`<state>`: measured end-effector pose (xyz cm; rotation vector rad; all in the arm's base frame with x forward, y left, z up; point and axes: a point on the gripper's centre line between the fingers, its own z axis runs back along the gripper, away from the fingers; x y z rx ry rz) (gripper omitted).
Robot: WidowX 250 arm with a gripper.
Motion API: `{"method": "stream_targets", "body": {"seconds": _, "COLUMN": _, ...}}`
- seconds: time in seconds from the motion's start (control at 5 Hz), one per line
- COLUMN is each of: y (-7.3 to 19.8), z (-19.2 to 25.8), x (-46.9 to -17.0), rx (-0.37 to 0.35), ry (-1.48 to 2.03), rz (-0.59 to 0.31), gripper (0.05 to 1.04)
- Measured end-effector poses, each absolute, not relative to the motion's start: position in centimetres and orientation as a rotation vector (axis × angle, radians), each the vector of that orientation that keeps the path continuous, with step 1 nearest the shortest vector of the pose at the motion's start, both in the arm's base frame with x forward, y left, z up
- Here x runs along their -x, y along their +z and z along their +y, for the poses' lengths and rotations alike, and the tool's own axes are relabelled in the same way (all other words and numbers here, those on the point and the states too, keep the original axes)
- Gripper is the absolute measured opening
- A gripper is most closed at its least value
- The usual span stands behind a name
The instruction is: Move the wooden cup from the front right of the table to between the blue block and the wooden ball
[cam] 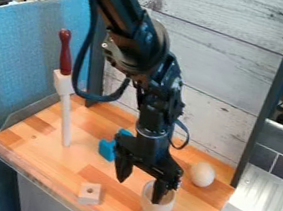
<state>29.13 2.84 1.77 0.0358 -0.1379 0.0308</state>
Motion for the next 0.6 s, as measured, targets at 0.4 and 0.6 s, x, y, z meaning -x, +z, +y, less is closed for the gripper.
{"method": "stream_targets", "body": {"seconds": 0.4, "y": 1.24, "z": 2.23, "x": -29.51, "rx": -0.029, "ry": 0.042, "rz": -0.123, "gripper": 1.001}}
{"method": "stream_targets", "body": {"seconds": 0.6, "y": 0.91, "z": 1.88, "x": -29.74, "rx": -0.026, "ry": 0.056, "rz": -0.118, "gripper": 1.001}}
